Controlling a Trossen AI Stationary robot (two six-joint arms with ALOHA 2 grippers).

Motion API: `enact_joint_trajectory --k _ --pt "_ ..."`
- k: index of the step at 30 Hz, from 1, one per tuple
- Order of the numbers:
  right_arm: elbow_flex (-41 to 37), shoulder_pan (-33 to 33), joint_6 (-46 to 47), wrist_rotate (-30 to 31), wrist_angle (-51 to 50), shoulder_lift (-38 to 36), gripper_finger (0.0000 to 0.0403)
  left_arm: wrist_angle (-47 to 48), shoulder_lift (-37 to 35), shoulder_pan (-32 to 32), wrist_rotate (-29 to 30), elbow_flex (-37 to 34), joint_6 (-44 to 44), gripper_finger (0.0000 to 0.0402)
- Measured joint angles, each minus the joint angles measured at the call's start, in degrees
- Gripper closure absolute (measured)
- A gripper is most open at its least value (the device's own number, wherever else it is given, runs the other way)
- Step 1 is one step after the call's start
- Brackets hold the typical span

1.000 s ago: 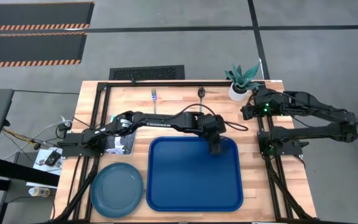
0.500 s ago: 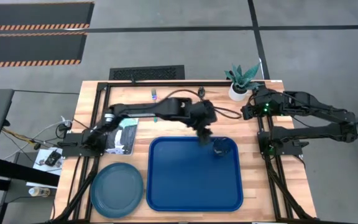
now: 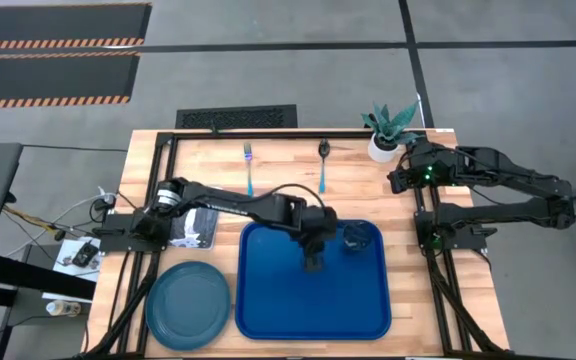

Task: Pick and place plate/cup/fork/spoon on tray
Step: Put the glass on the top right of the blue tray, then put the blue plate on the bottom right of the blue tray

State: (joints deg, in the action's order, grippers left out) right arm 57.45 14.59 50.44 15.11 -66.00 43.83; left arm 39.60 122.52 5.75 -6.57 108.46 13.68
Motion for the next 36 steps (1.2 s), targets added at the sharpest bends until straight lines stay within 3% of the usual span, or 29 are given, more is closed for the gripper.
enact_joint_trajectory --k 5,15,31,34,36 --pt "0.0 0.0 -1.06 0.0 0.01 0.0 0.0143 -11.95 1.91 -0.74 0.97 -5.15 2.46 0.0401" --pt "0.0 0.0 -2.93 -0.09 -0.05 0.01 0.0143 -24.8 8.31 -1.29 -1.2 -4.91 9.31 0.0402" --pt "0.0 0.0 -2.93 -0.24 -0.24 0.01 0.0143 -30.98 9.79 -4.36 2.75 -4.96 16.04 0.0401" --pt "0.0 0.02 -2.93 -0.24 -0.22 0.02 0.0143 -29.17 9.71 -4.5 1.22 -4.96 16.13 0.0401" --pt "0.0 0.01 -2.96 -0.24 -0.24 0.0 0.0143 -25.77 9.02 -4.47 -2.97 -4.96 16.14 0.0401"
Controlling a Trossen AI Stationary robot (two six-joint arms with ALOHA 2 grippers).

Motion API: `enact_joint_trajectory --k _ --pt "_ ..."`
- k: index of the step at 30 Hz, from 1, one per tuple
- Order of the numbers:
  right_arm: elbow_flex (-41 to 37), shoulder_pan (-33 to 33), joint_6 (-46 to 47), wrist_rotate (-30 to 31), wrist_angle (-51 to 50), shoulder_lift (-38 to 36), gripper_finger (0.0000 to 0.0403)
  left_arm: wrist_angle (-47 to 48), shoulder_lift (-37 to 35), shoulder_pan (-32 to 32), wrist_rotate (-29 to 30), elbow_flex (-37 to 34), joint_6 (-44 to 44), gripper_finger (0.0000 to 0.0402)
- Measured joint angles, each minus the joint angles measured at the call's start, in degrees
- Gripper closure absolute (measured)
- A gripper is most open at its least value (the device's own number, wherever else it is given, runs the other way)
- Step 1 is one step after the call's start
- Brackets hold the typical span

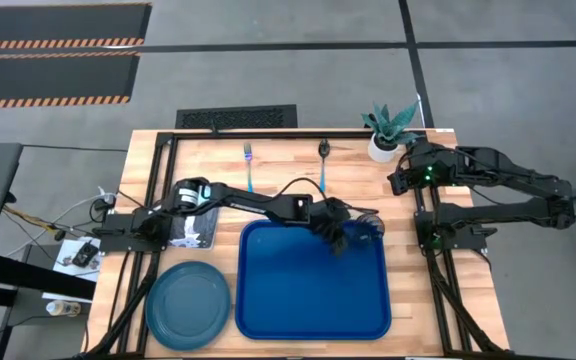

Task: Pick and place plate/cup/fork/spoon on tray
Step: Put the blue plate on the bottom right of the blue tray

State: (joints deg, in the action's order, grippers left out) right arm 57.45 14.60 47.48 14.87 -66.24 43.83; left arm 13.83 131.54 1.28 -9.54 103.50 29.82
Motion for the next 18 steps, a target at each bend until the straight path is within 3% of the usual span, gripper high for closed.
enact_joint_trajectory --k 3,5,9,13,18 --pt "0.0 -0.01 -0.85 0.0 0.0 0.0 0.0143 12.39 -3.89 0.05 -5.75 0.0 -3.15 0.0401" --pt "0.0 0.0 -1.39 0.0 -0.07 0.01 0.0143 23.02 -8.02 0.28 -5.05 0.0 -6.99 0.0401" --pt "0.0 -0.01 -1.49 0.04 0.02 0.02 0.0143 39.59 -17.91 1.79 4.85 0.0 -11.21 0.0402" --pt "0.0 -0.01 -1.46 0.04 0.52 0.02 0.0143 49.77 -28.29 4.58 12.54 -3.05 -9.26 0.0388" --pt "0.0 -0.01 -1.44 0.05 0.9 0.02 0.0143 56.02 -40.71 10.92 16.67 -17.09 1.99 0.0317"
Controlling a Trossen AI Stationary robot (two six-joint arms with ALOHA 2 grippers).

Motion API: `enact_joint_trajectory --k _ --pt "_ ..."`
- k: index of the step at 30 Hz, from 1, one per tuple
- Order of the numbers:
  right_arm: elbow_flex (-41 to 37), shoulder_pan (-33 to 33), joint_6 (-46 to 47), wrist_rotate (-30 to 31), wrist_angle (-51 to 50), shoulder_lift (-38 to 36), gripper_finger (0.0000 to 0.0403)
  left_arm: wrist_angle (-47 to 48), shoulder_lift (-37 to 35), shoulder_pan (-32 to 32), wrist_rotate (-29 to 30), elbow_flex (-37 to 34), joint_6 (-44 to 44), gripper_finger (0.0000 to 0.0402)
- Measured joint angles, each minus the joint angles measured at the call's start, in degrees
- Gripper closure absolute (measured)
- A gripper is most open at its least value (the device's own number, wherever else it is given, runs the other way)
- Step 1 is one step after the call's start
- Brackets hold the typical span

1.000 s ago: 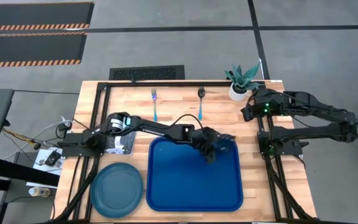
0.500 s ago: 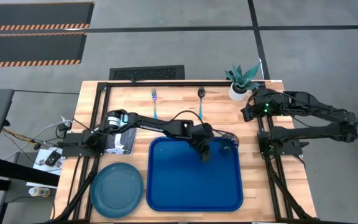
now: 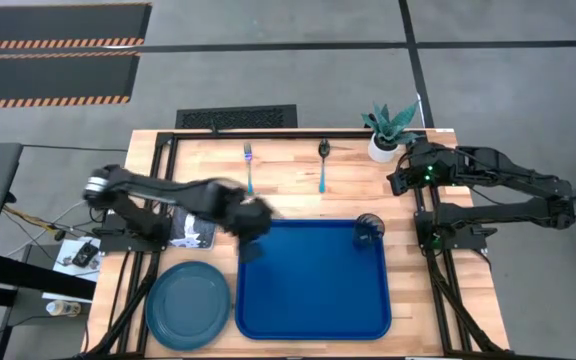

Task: Pick and place plate/cup/fork/spoon on tray
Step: Put the blue plate on the bottom right of the blue tray

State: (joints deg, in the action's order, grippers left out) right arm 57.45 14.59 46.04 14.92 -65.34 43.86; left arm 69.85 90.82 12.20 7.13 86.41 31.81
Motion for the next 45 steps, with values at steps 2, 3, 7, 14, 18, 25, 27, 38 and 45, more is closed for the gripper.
enact_joint_trajectory --k 2,3,7,14,18,25,27,38,45 --pt "0.0 0.02 0.0 0.02 0.0 -0.02 0.0143 0.11 -4.99 2.73 -0.7 -8.21 7.19 0.0278" --pt "0.0 0.0 0.0 0.04 0.02 0.0 0.0143 0.11 -7.2 4.06 -0.89 -12.63 11.09 0.0258" --pt "0.0 0.0 0.0 0.06 0.8 0.0 0.0143 -1.86 -14.68 7.96 -1.8 -28.53 24.55 0.0191" --pt "0.0 0.0 0.0 0.12 2.0 0.0 0.0143 -14.03 -23.7 9.85 -6.87 -46.4 31.86 0.0164" --pt "0.0 0.0 0.0 0.14 1.97 0.0 0.0143 -15.74 -25.51 9.97 -8.87 -50.1 31.35 0.0172" --pt "0.0 0.0 -0.02 0.15 1.97 0.01 0.0143 -15.89 -25.18 9.97 -11.27 -50.34 23.72 0.0178" --pt "0.0 0.02 0.0 0.15 1.97 0.0 0.0143 -16.07 -25.1 9.97 -11.44 -50.52 21.81 0.0178" --pt "0.0 0.06 0.0 0.15 1.97 0.0 0.0143 -19.37 -25.11 9.93 -11.53 -55.91 23.82 0.0178" --pt "0.0 0.07 -0.02 0.15 1.97 0.0 0.0143 -19.72 -26.29 8.93 -13.26 -49.62 31.82 0.0178"
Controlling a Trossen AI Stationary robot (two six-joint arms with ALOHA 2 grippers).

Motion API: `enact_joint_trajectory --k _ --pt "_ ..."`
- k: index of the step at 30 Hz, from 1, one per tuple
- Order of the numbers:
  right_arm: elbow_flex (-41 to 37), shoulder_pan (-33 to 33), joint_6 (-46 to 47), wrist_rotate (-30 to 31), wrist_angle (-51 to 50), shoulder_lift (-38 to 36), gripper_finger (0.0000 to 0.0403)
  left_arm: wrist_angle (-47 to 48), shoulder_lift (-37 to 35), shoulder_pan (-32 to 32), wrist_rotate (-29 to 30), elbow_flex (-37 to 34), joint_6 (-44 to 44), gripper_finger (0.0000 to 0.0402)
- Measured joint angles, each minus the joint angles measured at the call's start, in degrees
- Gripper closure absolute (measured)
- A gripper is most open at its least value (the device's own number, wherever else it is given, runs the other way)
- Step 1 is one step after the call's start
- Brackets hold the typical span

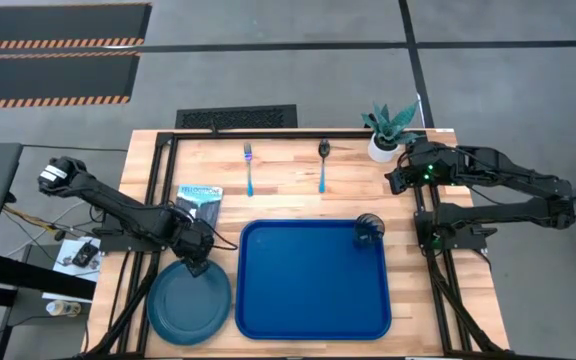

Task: Pick and place plate/cup/fork/spoon on tray
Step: Put the blue plate on the bottom right of the blue tray

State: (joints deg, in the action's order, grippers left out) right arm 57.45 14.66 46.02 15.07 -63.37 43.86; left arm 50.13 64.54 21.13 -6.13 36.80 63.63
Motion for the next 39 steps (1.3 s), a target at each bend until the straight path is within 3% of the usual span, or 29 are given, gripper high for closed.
enact_joint_trajectory --k 2,5,8,10,17,23,26,30,34,39 --pt "0.0 0.0 -0.02 0.0 0.0 0.0 0.0143 -1.17 -0.47 -1.23 1.99 3.6 4.23 0.0178" --pt "0.0 0.0 0.0 0.0 -0.01 0.01 0.0143 -3.62 -0.35 -4.17 11.61 9.49 7.72 0.0178" --pt "0.0 0.0 0.0 0.0 0.0 0.15 0.0143 -7.22 1.93 -9.7 22.41 14.39 4.61 0.0178" --pt "0.0 0.0 0.0 0.02 0.02 0.35 0.0143 -10.62 4.55 -14.92 23.75 17.33 -0.26 0.0178" --pt "0.0 -0.02 0.02 0.02 -0.02 0.86 0.0143 -13.28 18.61 -30.28 18.68 27.67 -14.72 0.0178" --pt "0.0 0.0 0.02 0.02 0.0 1.72 0.0143 -6.32 28.06 -36.17 11.44 35.31 -29.4 0.0178" --pt "0.0 -0.06 0.0 0.02 -0.04 2.31 0.0143 2.02 28.67 -35.24 5.49 35.61 -38.42 0.0178" --pt "0.0 -0.04 -0.89 0.02 -0.03 2.81 0.0143 10.48 26.91 -31.17 4.0 32.24 -44.38 0.0178" --pt "0.0 -0.04 -1.11 0.02 0.0 3.22 0.0143 8.56 21.26 -26.32 -1.78 24.66 -42.26 0.0178" --pt "0.0 -0.04 -2.26 0.02 0.11 3.49 0.0143 7.96 12.13 -19.72 -1.79 15.04 -34.58 0.0178"
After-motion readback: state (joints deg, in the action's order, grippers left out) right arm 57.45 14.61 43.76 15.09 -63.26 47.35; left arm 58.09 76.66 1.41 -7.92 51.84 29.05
